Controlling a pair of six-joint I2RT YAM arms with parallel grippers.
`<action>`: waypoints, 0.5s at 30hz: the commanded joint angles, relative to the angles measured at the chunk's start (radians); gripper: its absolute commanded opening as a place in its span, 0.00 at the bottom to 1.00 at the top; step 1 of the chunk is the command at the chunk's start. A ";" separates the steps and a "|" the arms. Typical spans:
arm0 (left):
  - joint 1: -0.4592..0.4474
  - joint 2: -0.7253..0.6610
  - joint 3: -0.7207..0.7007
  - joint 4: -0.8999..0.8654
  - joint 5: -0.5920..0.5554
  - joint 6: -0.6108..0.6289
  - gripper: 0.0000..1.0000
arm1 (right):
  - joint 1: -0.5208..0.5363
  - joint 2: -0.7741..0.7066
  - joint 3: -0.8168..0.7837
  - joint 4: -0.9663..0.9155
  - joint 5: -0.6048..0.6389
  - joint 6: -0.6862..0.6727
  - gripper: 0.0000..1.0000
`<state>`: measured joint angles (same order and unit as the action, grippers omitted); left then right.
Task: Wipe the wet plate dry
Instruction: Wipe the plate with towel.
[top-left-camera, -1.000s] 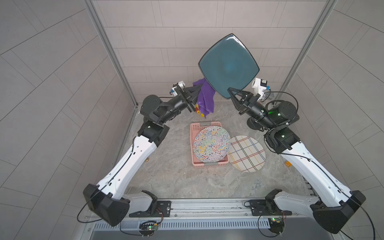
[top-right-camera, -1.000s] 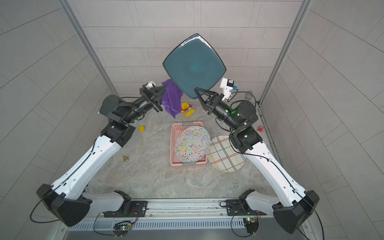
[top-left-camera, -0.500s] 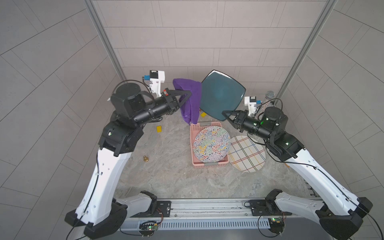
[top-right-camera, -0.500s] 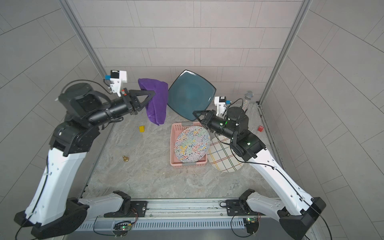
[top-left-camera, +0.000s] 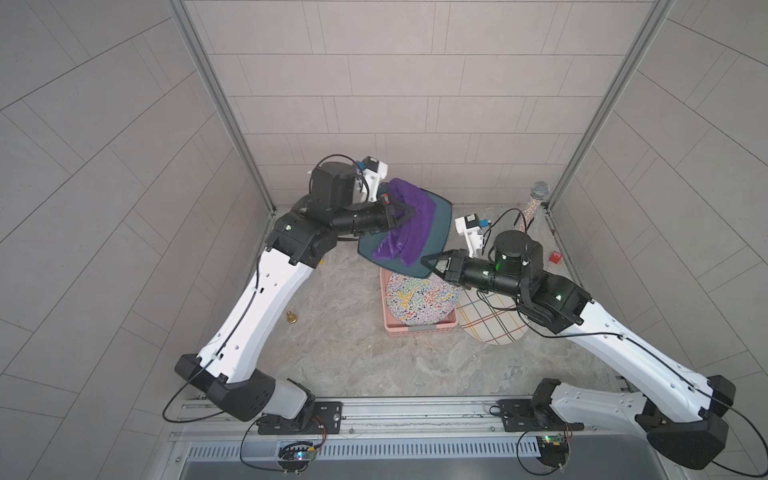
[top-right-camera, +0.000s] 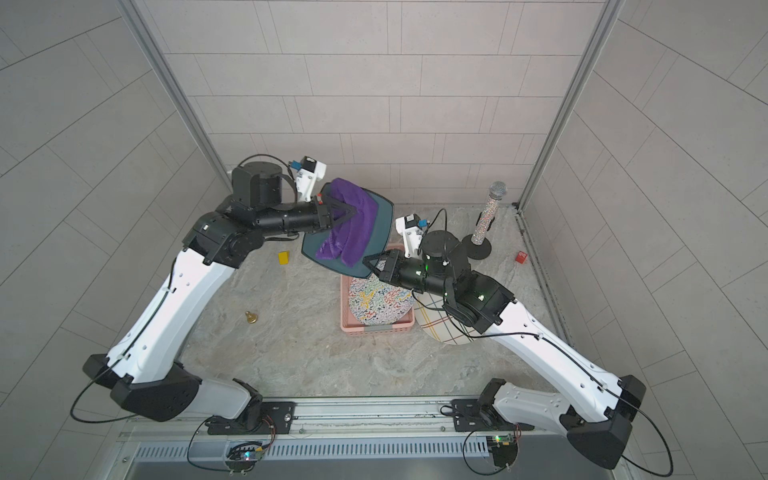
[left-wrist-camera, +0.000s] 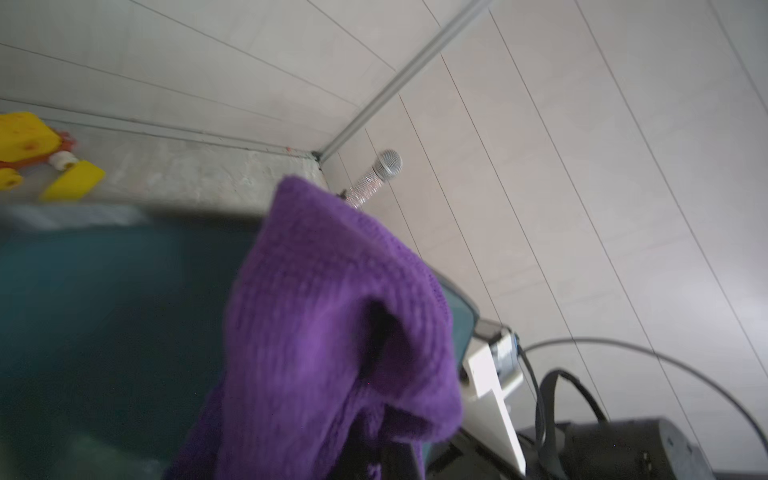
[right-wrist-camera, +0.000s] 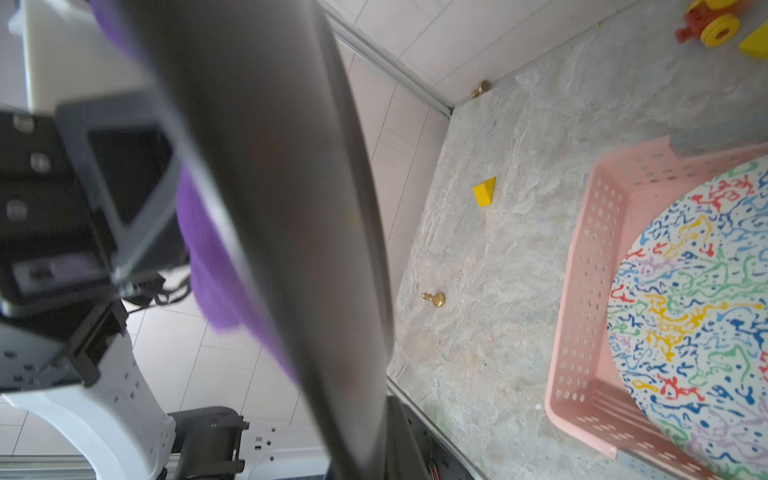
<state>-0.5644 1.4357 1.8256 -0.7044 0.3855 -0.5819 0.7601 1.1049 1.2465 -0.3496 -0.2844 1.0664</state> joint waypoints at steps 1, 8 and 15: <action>-0.015 -0.063 -0.099 -0.024 -0.040 0.062 0.00 | -0.077 -0.039 0.094 0.291 -0.001 0.004 0.00; 0.129 -0.080 -0.065 -0.009 -0.006 -0.004 0.00 | 0.007 -0.028 0.065 0.223 -0.078 -0.045 0.00; 0.031 0.010 0.028 -0.006 -0.023 -0.013 0.00 | -0.038 0.023 0.140 0.287 -0.075 -0.018 0.00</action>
<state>-0.5240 1.4086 1.8355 -0.6903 0.3775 -0.5919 0.7574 1.1397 1.2800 -0.2985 -0.3389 1.0729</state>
